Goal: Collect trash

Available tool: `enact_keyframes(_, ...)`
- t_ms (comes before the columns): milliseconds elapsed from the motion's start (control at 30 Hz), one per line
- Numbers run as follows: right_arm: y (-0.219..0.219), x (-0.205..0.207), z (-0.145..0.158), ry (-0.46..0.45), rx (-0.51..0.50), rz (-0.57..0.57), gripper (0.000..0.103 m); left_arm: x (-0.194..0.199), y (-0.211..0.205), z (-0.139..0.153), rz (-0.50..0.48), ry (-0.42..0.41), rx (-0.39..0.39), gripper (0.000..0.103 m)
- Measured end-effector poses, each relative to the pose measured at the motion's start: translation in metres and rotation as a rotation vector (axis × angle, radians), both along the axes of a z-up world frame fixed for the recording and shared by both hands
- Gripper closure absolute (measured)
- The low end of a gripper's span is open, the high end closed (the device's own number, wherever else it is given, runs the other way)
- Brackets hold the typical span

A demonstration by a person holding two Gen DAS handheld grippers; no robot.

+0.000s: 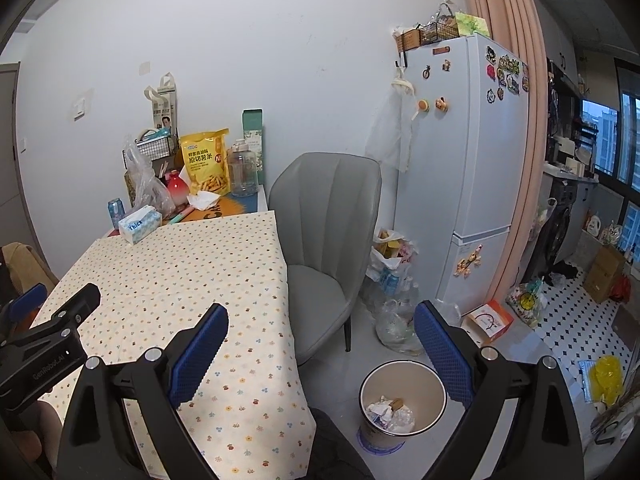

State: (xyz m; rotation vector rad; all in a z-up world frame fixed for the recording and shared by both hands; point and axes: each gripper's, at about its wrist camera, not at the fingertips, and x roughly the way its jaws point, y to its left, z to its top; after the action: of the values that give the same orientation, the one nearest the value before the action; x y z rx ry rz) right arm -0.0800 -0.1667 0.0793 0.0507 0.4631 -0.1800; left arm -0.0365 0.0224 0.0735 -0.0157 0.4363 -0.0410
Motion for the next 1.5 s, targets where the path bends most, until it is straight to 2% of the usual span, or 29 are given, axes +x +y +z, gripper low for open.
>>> enact_keyframes(1500, 0.0034, -0.001, 0.0, -0.008, -0.025, -0.018, 0.008, 0.0008, 0.0004, -0.0016, 0.009, 0.006, -0.024, 0.006)
